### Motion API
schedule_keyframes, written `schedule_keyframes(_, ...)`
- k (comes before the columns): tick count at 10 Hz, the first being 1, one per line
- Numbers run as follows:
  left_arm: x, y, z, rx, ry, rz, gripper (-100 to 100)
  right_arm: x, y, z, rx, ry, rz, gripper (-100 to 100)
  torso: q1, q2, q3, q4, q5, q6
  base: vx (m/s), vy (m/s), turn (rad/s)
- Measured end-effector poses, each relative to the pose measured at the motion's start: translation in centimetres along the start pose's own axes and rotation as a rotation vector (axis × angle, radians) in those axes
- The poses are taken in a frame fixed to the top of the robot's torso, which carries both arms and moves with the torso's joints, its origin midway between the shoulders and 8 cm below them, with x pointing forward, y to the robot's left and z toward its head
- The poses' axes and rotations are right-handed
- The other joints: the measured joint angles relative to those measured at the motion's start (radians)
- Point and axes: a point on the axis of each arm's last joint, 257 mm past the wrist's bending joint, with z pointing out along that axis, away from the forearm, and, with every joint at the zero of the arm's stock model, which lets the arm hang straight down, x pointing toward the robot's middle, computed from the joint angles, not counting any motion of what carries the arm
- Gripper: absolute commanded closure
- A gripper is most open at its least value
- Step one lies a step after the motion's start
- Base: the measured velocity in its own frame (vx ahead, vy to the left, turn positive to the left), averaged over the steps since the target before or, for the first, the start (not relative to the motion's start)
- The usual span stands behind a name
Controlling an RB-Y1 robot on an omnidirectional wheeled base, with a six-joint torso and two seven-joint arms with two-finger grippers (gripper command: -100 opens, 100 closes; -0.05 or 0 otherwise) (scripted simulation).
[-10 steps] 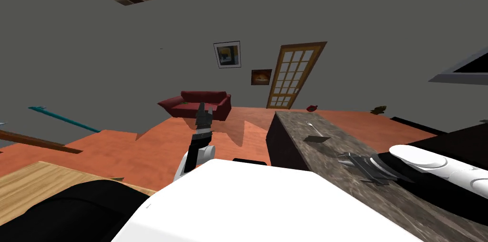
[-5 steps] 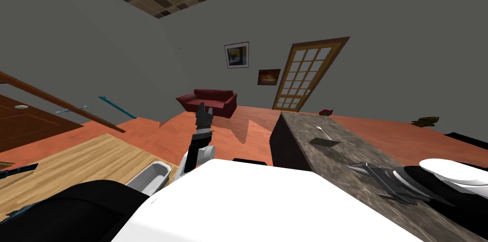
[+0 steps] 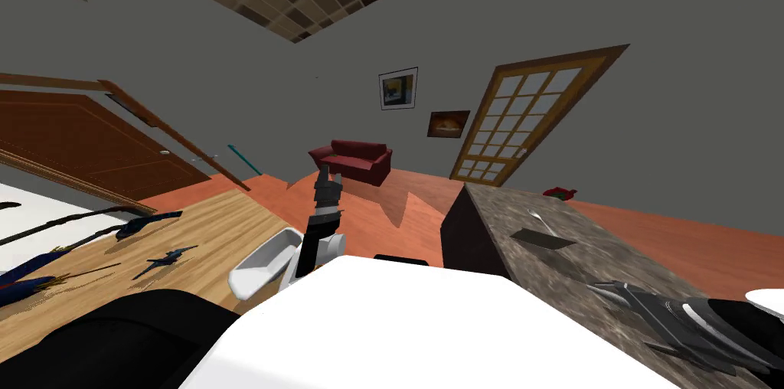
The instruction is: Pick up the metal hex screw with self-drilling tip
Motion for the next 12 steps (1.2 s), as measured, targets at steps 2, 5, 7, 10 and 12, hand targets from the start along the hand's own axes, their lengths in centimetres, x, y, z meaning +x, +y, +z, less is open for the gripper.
schedule_keyframes(2, 0.0, 0.0, 0.0, 0.000, 0.000, 0.000, 0, 2.1, 1.4, -0.6, 0.002, 0.032, 0.052, -100, 0.001, 0.002, 0.001, 0.000, 0.000, 0.000, -0.084, 0.010, 0.194)
schedule_keyframes(5, 0.0, 0.0, 0.0, 0.000, 0.000, 0.000, 0, 4.4, 3.4, -1.4, 0.010, 0.072, 0.126, -100, 0.004, 0.001, 0.001, 0.000, 0.001, 0.000, -0.077, 0.044, 0.277)
schedule_keyframes(7, 0.0, 0.0, 0.0, 0.000, 0.000, 0.000, 0, 6.4, 5.0, -2.1, 0.015, 0.103, 0.180, -100, 0.004, 0.000, 0.000, 0.000, 0.001, -0.001, -0.090, 0.094, 0.297)
schedule_keyframes(10, 0.0, 0.0, 0.0, 0.000, 0.000, 0.000, 0, 7.1, 5.8, -2.8, 0.026, 0.116, 0.214, 100, 0.000, -0.003, -0.002, -0.001, 0.000, 0.000, -0.015, 0.017, 0.045)
schedule_keyframes(12, 0.0, 0.0, 0.0, 0.000, 0.000, 0.000, 0, 7.2, 5.6, -3.0, 0.029, 0.117, 0.214, 100, -0.002, -0.003, -0.002, -0.001, -0.002, 0.002, 0.001, -0.002, 0.011)
